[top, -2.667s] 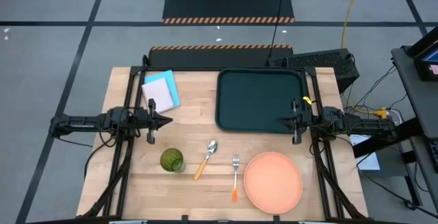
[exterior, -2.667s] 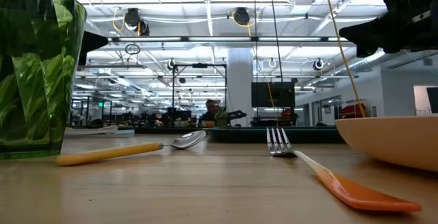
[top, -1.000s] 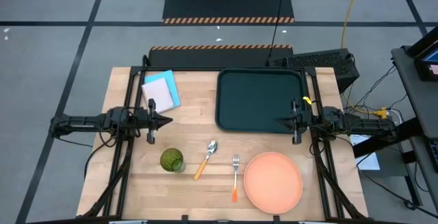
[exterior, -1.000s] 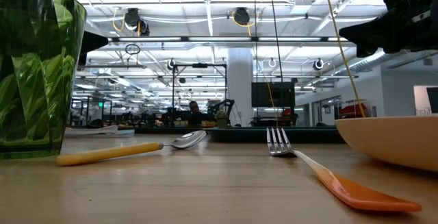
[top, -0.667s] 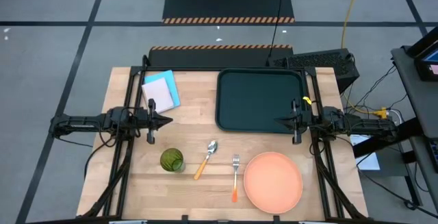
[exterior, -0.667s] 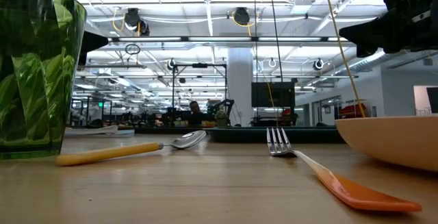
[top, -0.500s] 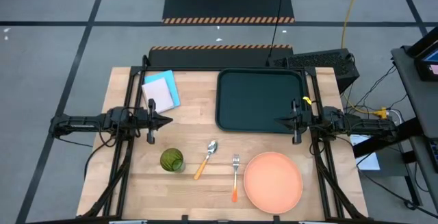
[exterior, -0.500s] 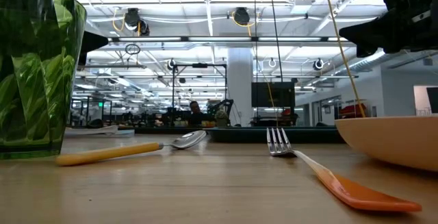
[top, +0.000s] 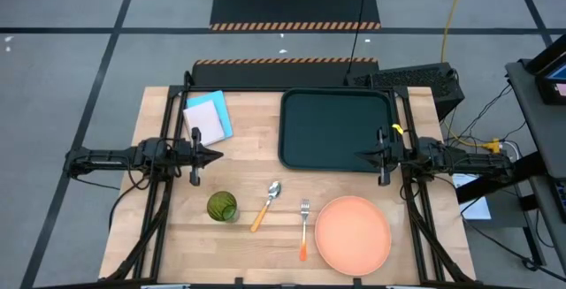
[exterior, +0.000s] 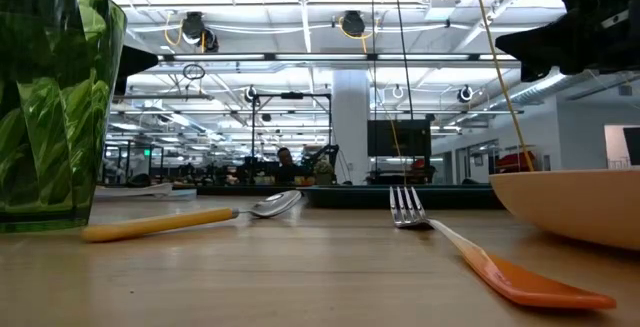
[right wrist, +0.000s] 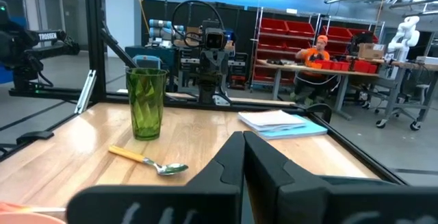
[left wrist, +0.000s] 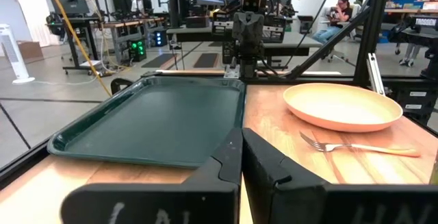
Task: Pick and place plate/cup/fork/spoon on tray
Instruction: Put the green cup on the top left of the black tray
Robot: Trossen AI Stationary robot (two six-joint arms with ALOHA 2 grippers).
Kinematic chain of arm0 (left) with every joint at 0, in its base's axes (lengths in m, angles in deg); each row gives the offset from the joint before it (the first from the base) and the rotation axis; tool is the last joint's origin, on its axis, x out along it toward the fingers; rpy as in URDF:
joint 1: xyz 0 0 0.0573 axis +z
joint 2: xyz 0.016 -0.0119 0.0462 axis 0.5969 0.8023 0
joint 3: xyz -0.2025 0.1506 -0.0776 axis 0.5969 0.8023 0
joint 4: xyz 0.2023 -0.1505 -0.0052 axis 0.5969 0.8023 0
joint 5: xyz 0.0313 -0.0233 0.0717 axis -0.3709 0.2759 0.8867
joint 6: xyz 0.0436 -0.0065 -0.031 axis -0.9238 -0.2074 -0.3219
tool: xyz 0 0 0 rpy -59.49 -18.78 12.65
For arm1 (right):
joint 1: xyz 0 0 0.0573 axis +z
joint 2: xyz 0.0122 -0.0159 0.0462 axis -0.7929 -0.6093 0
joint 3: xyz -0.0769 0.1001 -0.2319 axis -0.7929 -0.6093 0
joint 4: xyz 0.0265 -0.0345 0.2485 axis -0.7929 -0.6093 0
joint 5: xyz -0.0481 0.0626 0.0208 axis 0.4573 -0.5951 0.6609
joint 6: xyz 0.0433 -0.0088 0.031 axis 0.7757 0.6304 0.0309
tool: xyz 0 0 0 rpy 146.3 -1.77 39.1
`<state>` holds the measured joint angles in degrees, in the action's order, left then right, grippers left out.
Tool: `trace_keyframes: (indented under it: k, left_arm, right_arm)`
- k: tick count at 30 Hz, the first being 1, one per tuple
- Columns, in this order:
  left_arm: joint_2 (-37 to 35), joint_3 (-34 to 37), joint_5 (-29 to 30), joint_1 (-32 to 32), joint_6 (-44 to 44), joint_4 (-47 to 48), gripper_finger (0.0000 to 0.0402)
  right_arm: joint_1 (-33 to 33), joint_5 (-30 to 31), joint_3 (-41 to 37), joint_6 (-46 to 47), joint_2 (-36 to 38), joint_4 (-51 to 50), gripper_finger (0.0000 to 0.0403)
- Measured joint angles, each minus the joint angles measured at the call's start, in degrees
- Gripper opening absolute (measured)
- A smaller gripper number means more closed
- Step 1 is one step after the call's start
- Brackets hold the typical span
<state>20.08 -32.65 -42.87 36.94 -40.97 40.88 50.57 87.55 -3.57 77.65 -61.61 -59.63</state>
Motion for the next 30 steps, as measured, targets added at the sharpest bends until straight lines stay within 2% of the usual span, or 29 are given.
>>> trace_keyframes:
  k: [3,9,19,27,30]
  left_arm:
    - [-0.01,0.01,0.01,0.0,-2.41,-0.02,0.0006]
    - [0.0,0.01,0.01,0.0,-1.96,-0.04,0.0006]
    - [0.0,0.04,0.59,0.0,-0.32,-1.31,0.0006]
    - [0.0,0.04,0.54,0.0,15.93,-8.62,0.0006]
    - [0.59,0.03,0.57,0.0,16.97,-14.5,0.0006]
  right_arm:
    - [-0.02,0.0,-0.02,2.16,-0.01,0.02,0.0]
    - [-0.01,0.0,0.0,6.9,-0.01,0.17,0.0]
    - [-0.01,0.02,-0.01,7.03,0.01,0.17,0.0]
    - [-0.02,6.01,-0.01,6.11,0.01,0.41,0.0]
    - [-0.02,6.34,-0.01,6.76,0.0,0.41,0.0]
